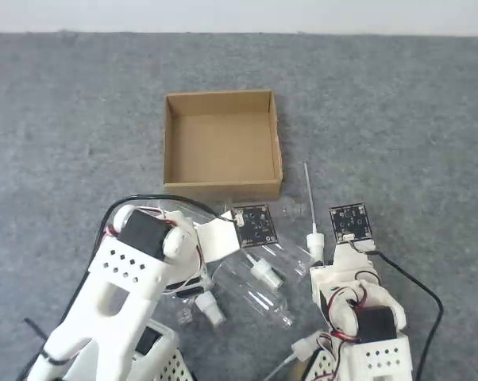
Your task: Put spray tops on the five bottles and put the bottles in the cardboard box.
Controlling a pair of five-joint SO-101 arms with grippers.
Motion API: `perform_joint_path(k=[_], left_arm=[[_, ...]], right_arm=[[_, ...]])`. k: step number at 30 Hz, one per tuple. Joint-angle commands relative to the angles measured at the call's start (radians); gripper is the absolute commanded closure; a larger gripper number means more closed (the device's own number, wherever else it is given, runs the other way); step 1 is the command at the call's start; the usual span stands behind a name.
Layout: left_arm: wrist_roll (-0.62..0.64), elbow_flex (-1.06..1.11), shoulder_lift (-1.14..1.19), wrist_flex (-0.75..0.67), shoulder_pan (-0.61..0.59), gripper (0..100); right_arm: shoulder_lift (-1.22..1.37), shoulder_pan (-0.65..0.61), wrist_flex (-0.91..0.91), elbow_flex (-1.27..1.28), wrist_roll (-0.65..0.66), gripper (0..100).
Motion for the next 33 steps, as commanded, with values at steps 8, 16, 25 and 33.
perform_joint_path(k=[8,16,25,33], left_arm=[[-0.035,0.105,0.006,-0.135,0.002,82],[-0.055,0.166,0.006,-0.226,0.005,82],[-0.097,0.191,0.006,-0.255,-0.003,82],[-0.098,0.271,0.006,-0.347,-0.003,82]], right_arm=[[-0.012,0.005,0.004,0.021,-0.008,95.4],[-0.012,0.005,0.004,0.021,-0.008,95.4],[-0.012,0.005,0.004,0.021,-0.008,95.4],[-0.012,0.005,0.004,0.021,-0.008,95.4]])
